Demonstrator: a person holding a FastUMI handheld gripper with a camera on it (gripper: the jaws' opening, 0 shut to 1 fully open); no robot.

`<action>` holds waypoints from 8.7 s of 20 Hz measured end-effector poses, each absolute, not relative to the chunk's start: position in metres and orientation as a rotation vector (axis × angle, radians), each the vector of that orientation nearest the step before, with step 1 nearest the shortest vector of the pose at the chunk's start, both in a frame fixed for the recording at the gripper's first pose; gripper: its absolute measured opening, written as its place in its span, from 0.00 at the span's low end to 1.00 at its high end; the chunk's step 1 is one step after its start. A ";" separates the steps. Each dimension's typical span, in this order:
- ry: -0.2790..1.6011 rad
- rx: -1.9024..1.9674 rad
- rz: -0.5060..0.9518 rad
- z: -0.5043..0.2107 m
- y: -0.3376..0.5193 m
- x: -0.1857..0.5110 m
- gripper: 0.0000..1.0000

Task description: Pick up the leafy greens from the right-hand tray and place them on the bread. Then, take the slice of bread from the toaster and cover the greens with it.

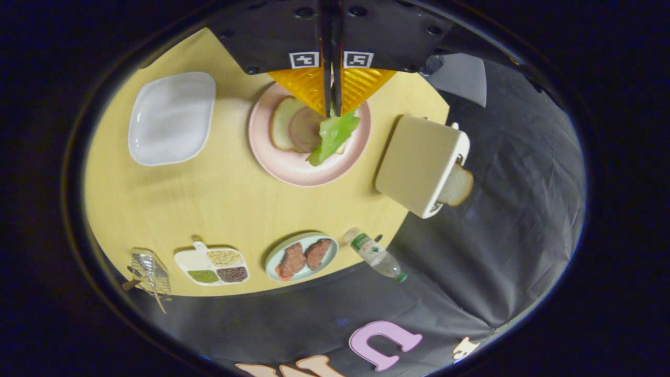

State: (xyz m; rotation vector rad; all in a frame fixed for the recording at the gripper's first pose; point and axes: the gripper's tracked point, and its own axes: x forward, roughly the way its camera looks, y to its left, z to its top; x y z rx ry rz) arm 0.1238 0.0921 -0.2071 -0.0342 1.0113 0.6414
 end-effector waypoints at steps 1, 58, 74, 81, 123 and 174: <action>1.023 -0.045 0.630 -0.214 0.088 0.128 0.03; 0.682 -0.019 0.529 -0.071 0.352 0.098 0.99; 0.767 -0.244 0.491 -0.176 0.419 0.076 0.71; 0.728 -0.262 0.446 -0.178 0.413 0.087 0.25; 0.764 0.402 0.543 -0.166 0.168 0.126 0.11; -0.388 -0.089 0.303 0.112 0.070 0.068 0.99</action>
